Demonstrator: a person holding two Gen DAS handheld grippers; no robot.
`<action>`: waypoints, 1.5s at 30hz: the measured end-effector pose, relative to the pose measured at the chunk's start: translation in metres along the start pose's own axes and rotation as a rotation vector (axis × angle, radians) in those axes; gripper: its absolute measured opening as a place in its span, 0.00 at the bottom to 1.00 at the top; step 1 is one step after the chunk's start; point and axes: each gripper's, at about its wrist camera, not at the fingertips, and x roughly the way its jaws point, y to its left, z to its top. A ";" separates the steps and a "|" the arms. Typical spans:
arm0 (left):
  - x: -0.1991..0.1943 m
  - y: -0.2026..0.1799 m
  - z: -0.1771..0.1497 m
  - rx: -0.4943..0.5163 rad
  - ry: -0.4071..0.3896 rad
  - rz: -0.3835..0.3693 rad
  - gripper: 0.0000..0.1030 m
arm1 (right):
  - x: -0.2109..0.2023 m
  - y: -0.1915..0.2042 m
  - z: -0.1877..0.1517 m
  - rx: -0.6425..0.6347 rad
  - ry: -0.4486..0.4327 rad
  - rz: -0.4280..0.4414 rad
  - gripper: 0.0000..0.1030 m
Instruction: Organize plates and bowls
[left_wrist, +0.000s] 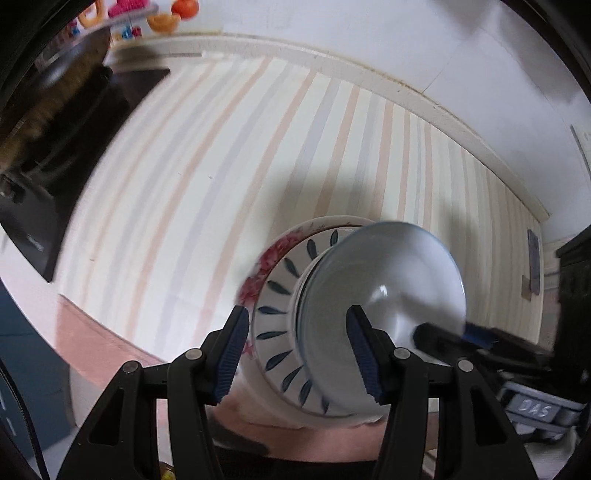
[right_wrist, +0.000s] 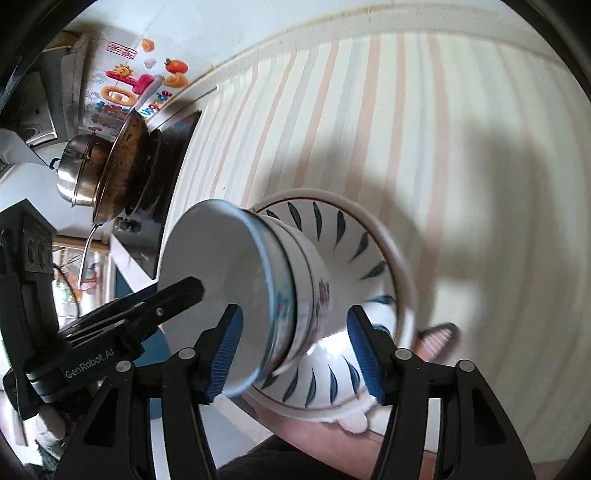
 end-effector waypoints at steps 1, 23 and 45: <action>-0.007 0.002 -0.004 0.012 -0.016 0.001 0.52 | -0.006 0.002 -0.004 -0.003 -0.015 -0.013 0.75; -0.191 0.035 -0.103 0.292 -0.403 -0.010 0.97 | -0.170 0.147 -0.178 0.053 -0.541 -0.344 0.96; -0.289 0.070 -0.247 0.221 -0.552 0.040 0.97 | -0.254 0.234 -0.364 -0.059 -0.722 -0.415 0.98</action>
